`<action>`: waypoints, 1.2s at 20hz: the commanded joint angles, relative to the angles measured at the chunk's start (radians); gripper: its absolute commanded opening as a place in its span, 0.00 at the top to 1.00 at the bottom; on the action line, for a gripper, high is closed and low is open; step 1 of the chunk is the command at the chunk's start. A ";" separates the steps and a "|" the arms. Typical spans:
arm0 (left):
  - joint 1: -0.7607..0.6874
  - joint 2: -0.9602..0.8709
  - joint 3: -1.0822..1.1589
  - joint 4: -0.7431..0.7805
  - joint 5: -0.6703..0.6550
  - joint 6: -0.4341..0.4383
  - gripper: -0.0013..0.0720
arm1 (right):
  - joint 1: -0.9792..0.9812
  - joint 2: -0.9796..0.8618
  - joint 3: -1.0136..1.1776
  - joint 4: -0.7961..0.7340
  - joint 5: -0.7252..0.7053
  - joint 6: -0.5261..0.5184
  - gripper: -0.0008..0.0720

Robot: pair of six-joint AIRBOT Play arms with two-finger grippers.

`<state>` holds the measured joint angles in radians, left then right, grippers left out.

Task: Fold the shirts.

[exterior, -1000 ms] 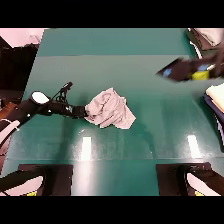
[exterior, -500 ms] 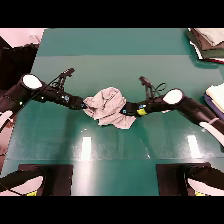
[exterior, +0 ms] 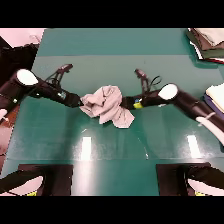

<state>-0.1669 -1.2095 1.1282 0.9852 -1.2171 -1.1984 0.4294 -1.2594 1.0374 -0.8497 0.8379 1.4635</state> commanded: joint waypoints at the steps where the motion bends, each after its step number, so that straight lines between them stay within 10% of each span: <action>1: 0.000 0.076 0.171 0.185 -0.081 -0.006 0.95 | -0.113 0.149 0.121 -0.205 0.157 0.081 0.97; 16: 0.000 0.313 0.957 0.025 -0.182 -0.009 0.95 | -0.439 0.504 0.729 -0.252 0.480 0.098 0.97; 24: 0.000 0.238 0.631 -0.022 -0.272 -0.007 0.95 | -0.502 0.251 0.763 -0.243 0.771 0.152 0.97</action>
<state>-0.1673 -0.9409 1.9038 0.9844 -1.4311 -1.2060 -0.0616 -0.9161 1.8156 -1.0969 1.4940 1.6016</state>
